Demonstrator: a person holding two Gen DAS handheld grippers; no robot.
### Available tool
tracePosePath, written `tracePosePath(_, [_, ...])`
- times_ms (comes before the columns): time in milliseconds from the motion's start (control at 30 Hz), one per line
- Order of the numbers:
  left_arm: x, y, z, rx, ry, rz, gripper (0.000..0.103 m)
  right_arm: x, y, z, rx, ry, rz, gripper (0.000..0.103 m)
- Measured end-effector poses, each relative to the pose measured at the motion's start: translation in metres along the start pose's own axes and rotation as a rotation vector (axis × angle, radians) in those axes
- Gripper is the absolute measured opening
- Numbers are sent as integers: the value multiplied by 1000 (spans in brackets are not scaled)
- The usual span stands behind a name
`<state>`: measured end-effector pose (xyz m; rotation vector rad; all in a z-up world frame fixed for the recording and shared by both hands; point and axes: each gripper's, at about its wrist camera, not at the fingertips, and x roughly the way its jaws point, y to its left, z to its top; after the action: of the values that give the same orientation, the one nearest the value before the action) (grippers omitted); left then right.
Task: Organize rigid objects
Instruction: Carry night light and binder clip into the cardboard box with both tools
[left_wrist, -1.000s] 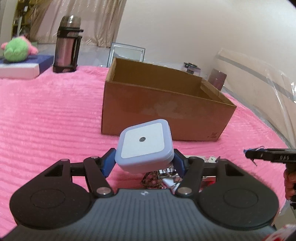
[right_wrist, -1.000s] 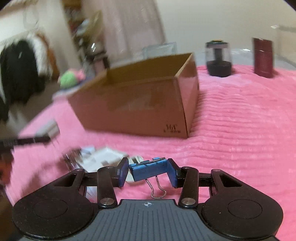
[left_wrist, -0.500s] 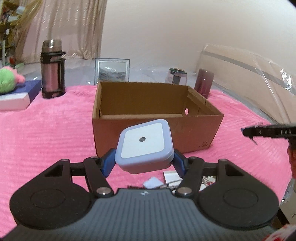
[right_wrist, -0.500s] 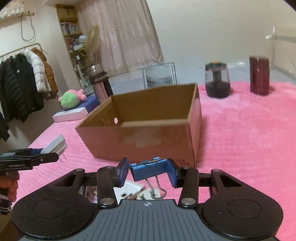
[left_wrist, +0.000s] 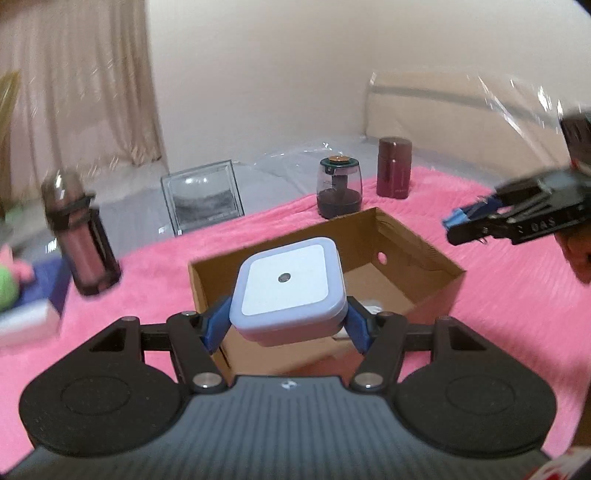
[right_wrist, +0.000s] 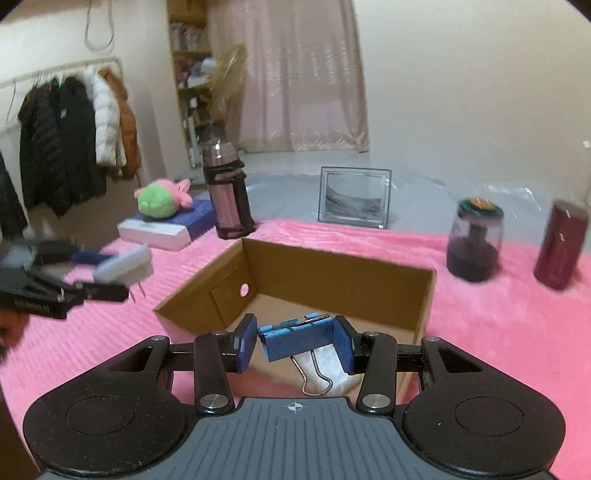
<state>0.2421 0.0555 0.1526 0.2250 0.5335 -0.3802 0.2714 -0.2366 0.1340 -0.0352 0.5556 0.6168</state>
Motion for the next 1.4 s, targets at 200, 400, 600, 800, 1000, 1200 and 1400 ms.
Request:
tracePosePath(200, [53, 4, 30, 97, 94, -14, 60, 56, -12, 31, -86, 92, -9, 41])
tracePosePath(400, [109, -1, 29, 159, 209, -37, 60, 106, -22, 38, -159, 212, -10, 41])
tracePosePath(600, [157, -6, 25, 273, 304, -48, 60, 150, -23, 35, -284, 315, 42, 41])
tracePosePath(800, [192, -3, 15, 341, 389, -55, 60, 194, -15, 18, -417, 424, 68, 41])
tracePosePath(1000, [220, 1, 2, 361, 474, -82, 60, 230, -9, 5, -505, 506, 74, 41])
tracePosePath(1200, [241, 4, -9, 370, 533, -84, 60, 252, -10, 1, -549, 548, 84, 41])
tracePosePath(1400, [256, 10, -16, 325, 598, -81, 60, 261, -15, 2, -509, 577, 110, 41])
